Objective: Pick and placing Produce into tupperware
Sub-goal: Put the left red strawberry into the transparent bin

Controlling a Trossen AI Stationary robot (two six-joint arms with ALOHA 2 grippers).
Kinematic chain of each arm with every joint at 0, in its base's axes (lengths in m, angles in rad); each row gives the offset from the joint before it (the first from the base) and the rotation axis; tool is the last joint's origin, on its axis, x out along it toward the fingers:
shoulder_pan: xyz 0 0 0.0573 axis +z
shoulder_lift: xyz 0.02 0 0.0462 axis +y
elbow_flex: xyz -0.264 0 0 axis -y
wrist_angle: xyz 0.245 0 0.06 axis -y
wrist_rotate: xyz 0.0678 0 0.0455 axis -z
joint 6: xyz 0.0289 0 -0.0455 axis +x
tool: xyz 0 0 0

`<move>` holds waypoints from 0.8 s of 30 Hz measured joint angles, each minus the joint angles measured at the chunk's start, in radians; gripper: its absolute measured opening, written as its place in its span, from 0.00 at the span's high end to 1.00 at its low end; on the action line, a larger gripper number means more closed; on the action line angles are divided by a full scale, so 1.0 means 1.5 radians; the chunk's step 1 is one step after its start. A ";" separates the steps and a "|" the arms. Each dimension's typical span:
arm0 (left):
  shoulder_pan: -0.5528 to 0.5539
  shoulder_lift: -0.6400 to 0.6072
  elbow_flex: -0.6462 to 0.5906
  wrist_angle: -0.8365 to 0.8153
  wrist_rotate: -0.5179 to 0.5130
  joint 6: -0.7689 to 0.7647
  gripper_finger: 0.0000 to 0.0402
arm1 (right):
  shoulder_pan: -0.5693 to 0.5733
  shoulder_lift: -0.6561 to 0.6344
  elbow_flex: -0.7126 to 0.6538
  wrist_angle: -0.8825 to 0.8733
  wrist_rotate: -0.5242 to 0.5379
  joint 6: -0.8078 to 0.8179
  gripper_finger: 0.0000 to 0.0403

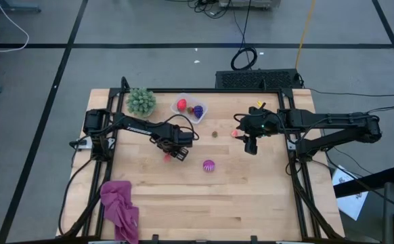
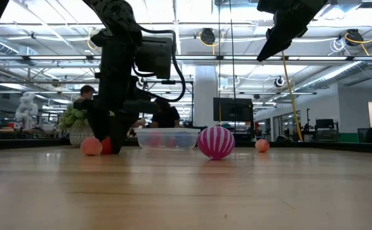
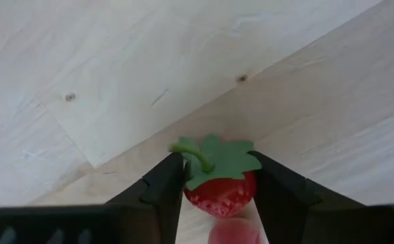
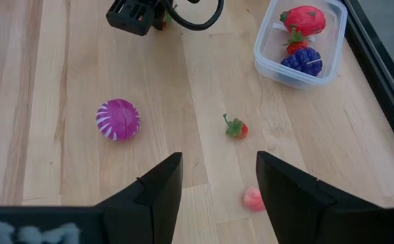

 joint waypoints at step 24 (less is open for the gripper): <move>0.055 -0.027 0.083 -0.053 -0.074 0.094 0.58 | 0.000 0.000 0.000 -0.001 0.000 0.012 0.55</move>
